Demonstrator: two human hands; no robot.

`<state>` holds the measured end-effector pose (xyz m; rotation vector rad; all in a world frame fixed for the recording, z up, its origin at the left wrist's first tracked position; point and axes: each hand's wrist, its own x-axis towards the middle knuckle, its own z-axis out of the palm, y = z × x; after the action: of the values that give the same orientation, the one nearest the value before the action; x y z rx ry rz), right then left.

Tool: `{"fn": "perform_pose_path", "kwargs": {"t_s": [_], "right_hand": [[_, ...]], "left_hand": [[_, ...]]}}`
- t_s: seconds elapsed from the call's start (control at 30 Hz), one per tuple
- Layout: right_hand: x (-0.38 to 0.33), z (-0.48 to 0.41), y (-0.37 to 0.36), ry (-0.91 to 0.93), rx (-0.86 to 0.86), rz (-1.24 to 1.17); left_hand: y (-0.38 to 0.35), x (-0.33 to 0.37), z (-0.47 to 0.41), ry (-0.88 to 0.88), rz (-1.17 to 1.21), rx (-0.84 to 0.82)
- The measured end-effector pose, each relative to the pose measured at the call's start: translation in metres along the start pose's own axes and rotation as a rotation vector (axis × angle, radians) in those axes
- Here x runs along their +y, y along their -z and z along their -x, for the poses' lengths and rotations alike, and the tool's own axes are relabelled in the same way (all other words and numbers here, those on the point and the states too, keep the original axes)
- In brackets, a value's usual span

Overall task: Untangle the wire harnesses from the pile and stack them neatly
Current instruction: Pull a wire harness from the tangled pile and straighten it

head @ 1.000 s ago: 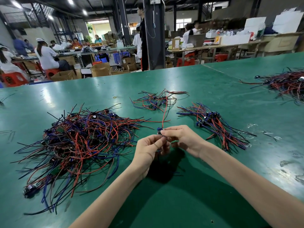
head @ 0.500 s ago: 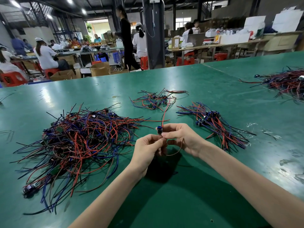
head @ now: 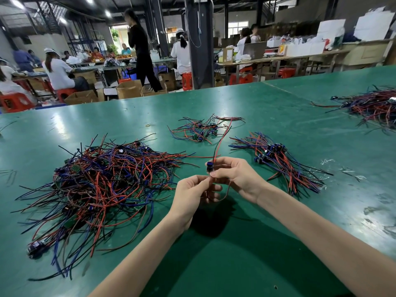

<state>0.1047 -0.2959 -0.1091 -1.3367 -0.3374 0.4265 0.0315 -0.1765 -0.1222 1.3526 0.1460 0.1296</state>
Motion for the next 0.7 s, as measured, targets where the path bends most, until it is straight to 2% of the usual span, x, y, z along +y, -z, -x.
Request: {"fn": "perform_pose_path", "kwargs": {"t_s": [0.27,0.57,0.7], "right_hand": [[0.0004,0.0016,0.0007,0.000,-0.023,0.028],[-0.0002,0.0025,0.0022,0.006,-0.092,0.036],[0.0001,0.0035,0.0014,0.040,-0.064,0.103]], "left_hand": [[-0.0035,-0.0018,-0.0014,-0.010,-0.048,-0.055],[0.0001,-0.0055,-0.0053,-0.088,-0.119,-0.035],[-0.0017,-0.0064,-0.0048,-0.066,-0.153,-0.050]]}}
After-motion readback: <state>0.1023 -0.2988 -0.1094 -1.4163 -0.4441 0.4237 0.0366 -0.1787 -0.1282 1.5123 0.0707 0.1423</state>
